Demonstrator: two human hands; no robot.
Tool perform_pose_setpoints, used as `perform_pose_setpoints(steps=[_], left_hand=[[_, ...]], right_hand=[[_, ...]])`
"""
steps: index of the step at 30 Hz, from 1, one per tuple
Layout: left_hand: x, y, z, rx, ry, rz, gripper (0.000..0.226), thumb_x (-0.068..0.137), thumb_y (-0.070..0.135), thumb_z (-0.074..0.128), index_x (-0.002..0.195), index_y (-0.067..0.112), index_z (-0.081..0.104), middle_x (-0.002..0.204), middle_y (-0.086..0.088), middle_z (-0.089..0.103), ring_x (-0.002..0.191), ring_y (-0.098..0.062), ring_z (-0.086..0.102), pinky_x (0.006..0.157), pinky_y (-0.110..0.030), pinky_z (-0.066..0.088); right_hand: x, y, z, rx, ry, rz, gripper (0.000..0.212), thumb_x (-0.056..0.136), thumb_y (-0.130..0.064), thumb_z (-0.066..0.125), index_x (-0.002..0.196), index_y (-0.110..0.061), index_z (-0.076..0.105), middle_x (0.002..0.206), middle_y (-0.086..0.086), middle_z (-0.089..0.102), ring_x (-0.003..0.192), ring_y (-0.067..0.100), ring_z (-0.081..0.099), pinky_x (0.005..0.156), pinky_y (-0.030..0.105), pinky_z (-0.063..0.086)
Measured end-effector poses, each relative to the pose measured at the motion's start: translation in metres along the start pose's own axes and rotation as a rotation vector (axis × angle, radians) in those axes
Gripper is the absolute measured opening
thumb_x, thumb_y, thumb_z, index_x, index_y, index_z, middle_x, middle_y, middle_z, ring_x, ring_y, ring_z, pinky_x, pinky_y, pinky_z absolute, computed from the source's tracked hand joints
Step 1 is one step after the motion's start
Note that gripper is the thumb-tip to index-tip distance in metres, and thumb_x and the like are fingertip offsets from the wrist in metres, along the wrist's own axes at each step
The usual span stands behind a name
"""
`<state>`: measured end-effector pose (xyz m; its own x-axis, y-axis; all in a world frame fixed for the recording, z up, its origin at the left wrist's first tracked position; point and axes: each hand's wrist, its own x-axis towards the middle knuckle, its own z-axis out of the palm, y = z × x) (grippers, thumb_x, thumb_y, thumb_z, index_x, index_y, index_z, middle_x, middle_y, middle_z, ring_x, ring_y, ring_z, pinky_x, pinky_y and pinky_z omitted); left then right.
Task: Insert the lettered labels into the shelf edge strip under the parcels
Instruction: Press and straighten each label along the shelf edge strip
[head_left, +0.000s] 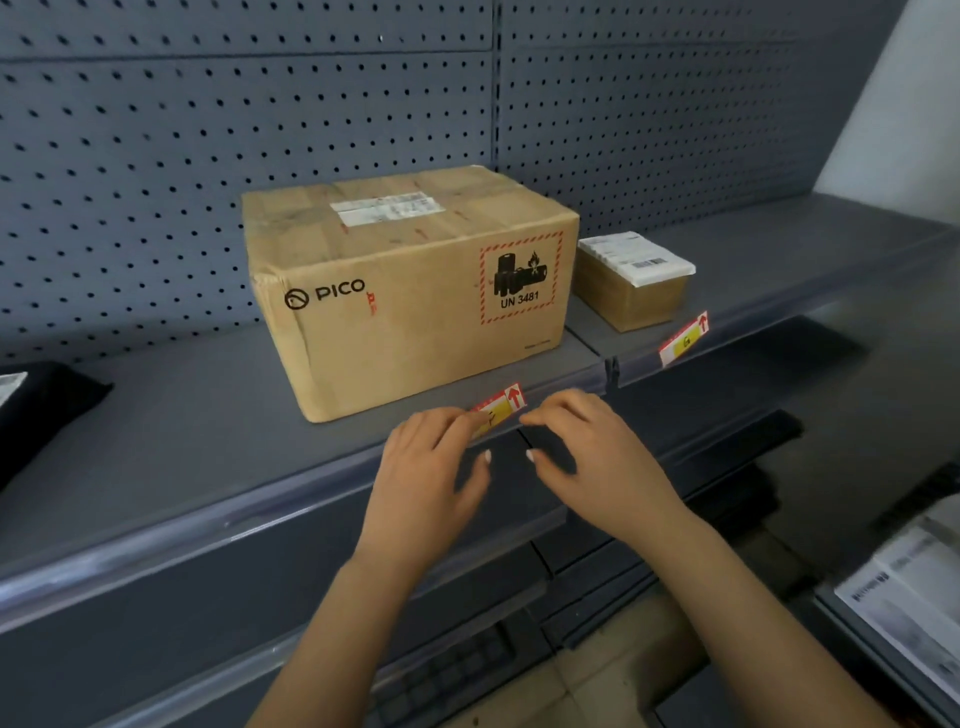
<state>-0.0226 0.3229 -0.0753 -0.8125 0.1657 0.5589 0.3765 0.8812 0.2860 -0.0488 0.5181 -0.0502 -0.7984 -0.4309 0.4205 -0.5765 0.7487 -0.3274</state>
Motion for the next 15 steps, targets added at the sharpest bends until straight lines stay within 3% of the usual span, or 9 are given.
perform_pose_setpoints(steps=[10, 15], left_hand=[[0.015, -0.015, 0.013, 0.035, 0.064, -0.087, 0.031, 0.088, 0.027, 0.053, 0.117, 0.021, 0.063, 0.106, 0.003, 0.059, 0.098, -0.018, 0.055, 0.089, -0.029, 0.036], [0.018, -0.008, 0.023, 0.086, 0.099, -0.115, 0.025, 0.088, 0.022, 0.057, 0.111, 0.020, 0.066, 0.100, 0.002, 0.058, 0.092, -0.019, 0.054, 0.086, -0.026, 0.032]], right_hand=[[0.048, 0.025, 0.029, -0.086, 0.159, -0.237, 0.031, 0.082, -0.015, 0.070, 0.113, -0.014, 0.065, 0.104, 0.001, 0.059, 0.099, 0.021, 0.051, 0.085, 0.035, 0.039], [0.059, 0.040, 0.030, -0.091, 0.197, -0.354, 0.009, 0.084, -0.015, 0.070, 0.092, -0.015, 0.068, 0.087, -0.001, 0.060, 0.083, 0.020, 0.051, 0.072, 0.030, 0.030]])
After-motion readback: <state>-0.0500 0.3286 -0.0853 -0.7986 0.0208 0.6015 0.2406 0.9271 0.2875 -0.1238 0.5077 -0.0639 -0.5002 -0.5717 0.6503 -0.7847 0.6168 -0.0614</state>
